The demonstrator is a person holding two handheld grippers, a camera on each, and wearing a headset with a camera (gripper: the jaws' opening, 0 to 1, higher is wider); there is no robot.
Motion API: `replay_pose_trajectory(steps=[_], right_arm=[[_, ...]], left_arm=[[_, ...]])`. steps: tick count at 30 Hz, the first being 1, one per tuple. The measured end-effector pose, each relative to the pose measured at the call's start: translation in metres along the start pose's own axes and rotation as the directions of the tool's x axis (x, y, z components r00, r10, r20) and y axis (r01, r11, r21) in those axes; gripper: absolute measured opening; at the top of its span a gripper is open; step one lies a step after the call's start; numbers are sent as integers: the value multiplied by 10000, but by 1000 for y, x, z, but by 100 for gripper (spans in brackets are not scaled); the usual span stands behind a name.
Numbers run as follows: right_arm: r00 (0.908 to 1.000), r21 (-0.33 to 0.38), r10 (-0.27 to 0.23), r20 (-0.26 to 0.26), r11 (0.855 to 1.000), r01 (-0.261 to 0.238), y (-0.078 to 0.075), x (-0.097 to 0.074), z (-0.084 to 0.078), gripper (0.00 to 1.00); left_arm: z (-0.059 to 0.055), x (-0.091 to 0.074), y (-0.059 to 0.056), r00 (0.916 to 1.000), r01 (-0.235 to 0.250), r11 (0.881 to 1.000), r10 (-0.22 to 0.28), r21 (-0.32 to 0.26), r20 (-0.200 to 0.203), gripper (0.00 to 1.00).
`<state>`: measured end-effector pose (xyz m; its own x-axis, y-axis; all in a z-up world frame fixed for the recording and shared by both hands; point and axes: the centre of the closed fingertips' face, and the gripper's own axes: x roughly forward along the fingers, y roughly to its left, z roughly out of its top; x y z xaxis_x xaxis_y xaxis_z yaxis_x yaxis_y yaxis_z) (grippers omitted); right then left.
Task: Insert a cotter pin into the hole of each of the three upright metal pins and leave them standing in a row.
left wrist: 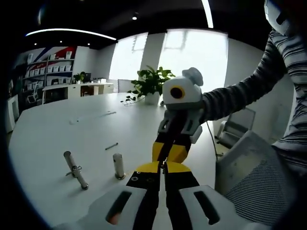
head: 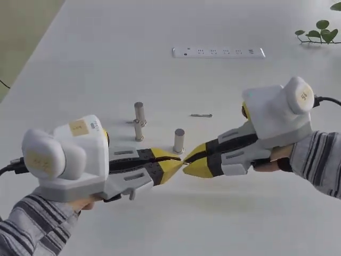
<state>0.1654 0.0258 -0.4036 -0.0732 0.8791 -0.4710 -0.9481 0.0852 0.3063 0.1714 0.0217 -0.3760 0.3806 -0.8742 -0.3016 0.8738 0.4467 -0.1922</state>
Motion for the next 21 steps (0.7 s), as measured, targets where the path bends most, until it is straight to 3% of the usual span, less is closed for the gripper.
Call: replay_pose_trajectory(steps=[6, 11, 15, 21], right_arm=[[9998, -463, -56, -171, 9989, 49, 2, -2, 2, 0], [9981, -1316, -243, -563, 9912, 167, 1, -4, 3, 0], [9934, -2390, -577, -991, 9705, 325, -2, -5, 3, 0], [9792, -3826, -1039, -1741, 9234, 299, -3, -5, 1, 0]], left_arm=[[0, -1, 0, 10000, 10, 9999, -9, -167, 49, 0], [-1, -1, 1, 9999, -26, 9992, 31, -389, 118, 0], [0, -1, 2, 9999, -48, 9993, 53, -374, 133, 0], [0, 1, 5, 9996, -271, 9996, 272, -88, 94, 1]])
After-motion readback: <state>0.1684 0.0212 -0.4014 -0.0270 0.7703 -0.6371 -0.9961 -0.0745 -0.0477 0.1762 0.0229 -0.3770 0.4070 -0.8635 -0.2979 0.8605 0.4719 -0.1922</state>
